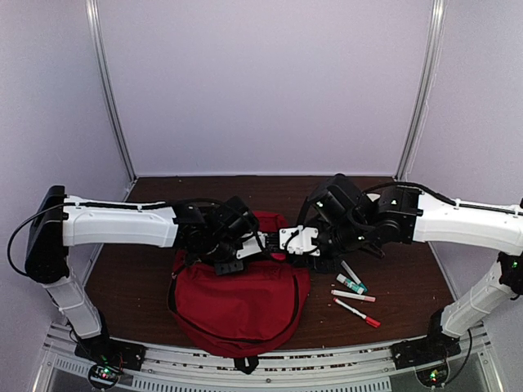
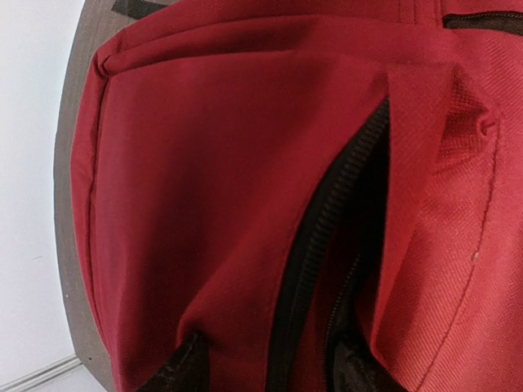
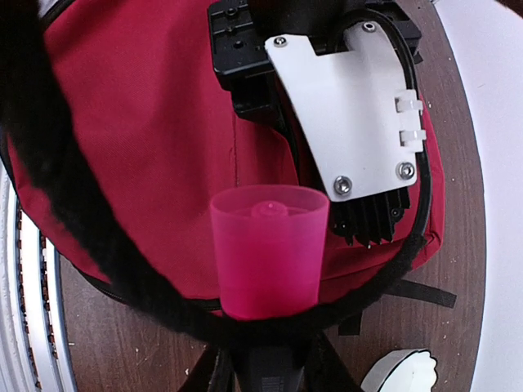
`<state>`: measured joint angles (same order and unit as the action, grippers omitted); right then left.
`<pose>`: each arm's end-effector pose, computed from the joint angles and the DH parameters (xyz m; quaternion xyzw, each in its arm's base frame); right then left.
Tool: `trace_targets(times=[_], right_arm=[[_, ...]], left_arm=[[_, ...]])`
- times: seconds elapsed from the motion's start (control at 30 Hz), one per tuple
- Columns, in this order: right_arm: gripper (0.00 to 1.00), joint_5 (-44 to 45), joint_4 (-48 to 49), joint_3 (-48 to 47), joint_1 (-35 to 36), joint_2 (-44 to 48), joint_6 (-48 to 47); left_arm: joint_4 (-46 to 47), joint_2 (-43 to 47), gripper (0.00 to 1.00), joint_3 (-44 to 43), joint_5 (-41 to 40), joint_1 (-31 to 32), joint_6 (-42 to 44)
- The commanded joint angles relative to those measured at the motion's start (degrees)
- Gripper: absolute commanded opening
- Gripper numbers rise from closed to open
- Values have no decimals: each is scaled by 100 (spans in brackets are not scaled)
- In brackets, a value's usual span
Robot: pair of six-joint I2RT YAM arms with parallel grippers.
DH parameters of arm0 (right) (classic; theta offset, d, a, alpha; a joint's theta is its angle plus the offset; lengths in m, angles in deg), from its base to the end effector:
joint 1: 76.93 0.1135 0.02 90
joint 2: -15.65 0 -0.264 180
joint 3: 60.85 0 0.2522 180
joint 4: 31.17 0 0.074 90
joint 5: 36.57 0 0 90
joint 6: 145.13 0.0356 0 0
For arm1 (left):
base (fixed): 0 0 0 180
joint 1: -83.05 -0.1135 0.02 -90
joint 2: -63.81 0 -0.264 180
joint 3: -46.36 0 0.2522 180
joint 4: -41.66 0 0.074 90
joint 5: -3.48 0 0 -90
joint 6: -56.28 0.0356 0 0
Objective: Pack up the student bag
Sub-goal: Pick up the lower front pocket of the student bag, then place the pen in the lower front pocket of the bag.
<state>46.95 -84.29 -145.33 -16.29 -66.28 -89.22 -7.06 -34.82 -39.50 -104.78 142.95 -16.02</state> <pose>0.1457 0.2672 0.3016 -0.7044 0.6226 0.1291 0.3156 0.1887 -0.3033 0.2240 0.5692 0.7703 0.0560 0.2822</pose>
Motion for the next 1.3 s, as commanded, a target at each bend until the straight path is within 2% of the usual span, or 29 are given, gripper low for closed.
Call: trace_targets(times=[0.0,0.17,0.33,0.53,0.7,0.83,1.03,1.27], right_arm=[[4,-55,42,23,20,139,86],[4,-55,50,-2,43,125,46],[4,-53,-69,-4,128,161,-85],[4,-137,-581,-151,429,225,-380],[4,123,-652,-283,722,170,-378],[4,1085,-291,-441,998,-228,-401],[3,1903,352,-971,1218,-991,-630],[3,2700,1248,-1331,1361,-1819,-1183]], left_arm=[[-10,-246,53,-295,-714,4,41],[62,-447,46,-420,-1304,5,4],[346,-19,22,-394,-1620,-13,78],[328,219,1,-691,-1525,-79,308],[301,302,0,-730,-1312,-178,295],[275,398,0,-745,-976,-223,258],[156,678,0,-846,-85,-340,145],[61,852,0,-935,1039,-771,-95]])
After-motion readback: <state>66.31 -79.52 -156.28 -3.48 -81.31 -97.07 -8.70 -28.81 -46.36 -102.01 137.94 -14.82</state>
